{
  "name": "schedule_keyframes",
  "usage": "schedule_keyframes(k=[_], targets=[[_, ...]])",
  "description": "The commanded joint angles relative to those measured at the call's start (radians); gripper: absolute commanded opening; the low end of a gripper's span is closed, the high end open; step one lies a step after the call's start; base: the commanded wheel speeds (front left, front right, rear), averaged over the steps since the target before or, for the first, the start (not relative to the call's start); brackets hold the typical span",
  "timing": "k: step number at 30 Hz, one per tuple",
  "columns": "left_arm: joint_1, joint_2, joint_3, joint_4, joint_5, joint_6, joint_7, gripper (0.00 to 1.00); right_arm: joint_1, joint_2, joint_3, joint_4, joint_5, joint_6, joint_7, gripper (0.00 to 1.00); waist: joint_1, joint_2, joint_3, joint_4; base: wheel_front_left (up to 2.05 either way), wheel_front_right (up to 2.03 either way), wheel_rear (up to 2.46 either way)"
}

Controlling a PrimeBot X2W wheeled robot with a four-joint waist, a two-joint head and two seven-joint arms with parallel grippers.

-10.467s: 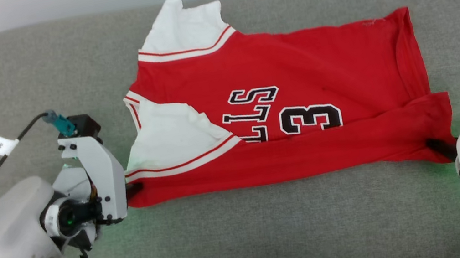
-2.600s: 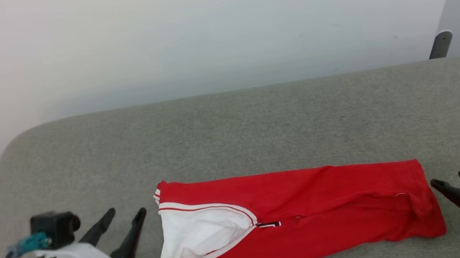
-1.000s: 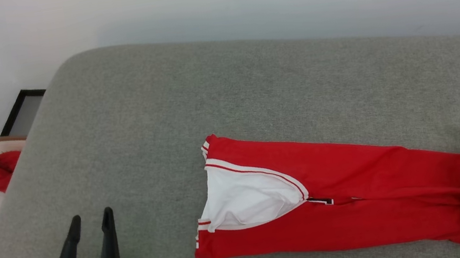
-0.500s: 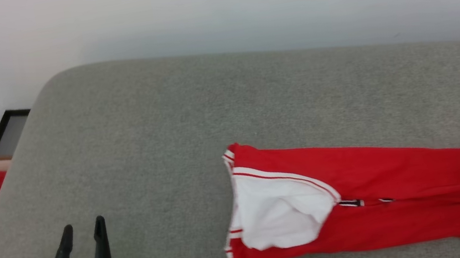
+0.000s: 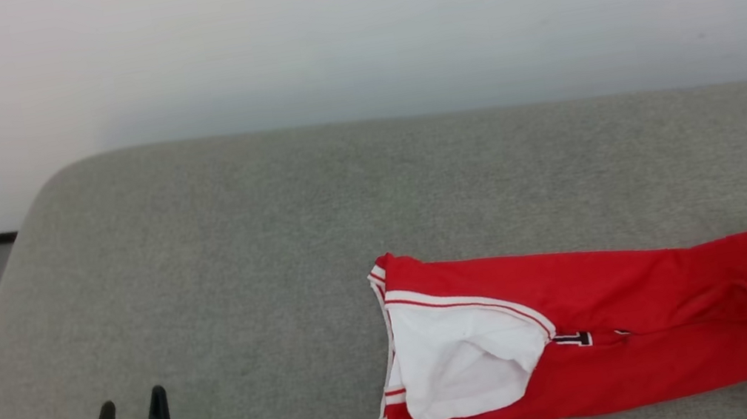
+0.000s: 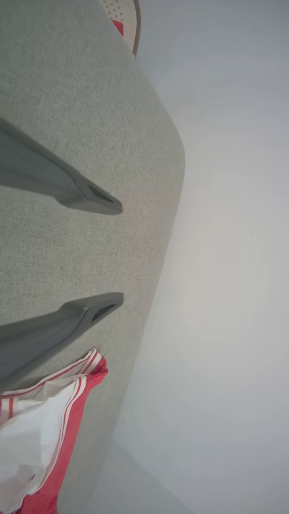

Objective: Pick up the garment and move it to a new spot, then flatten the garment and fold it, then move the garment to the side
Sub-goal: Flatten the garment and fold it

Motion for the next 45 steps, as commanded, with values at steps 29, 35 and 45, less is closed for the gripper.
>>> schedule_keyframes(k=[29, 35, 45], targets=[[-0.069, -0.027, -0.099, 0.060, 0.011, -0.010, 0.003, 1.00, -0.097, 0.401, 0.206, -0.135, -0.098, -0.001, -0.020, 0.00, -0.0001, -0.0001, -0.053, 0.138, 0.00, 0.00, 0.00], [-0.093, -0.033, -0.115, 0.077, 0.001, -0.013, 0.001, 1.00, -0.131, 0.450, 0.248, -0.036, -0.107, -0.001, -0.063, 0.00, -0.0001, -0.0001, -0.044, 0.166, 0.00, 0.00, 0.00], [-0.089, -0.025, -0.100, 0.091, -0.006, -0.015, -0.002, 1.00, -0.190, 0.469, 0.329, 0.020, -0.065, -0.001, -0.115, 1.00, -0.0001, -0.0001, -0.042, 0.148, 0.00, 0.00, 0.00]])
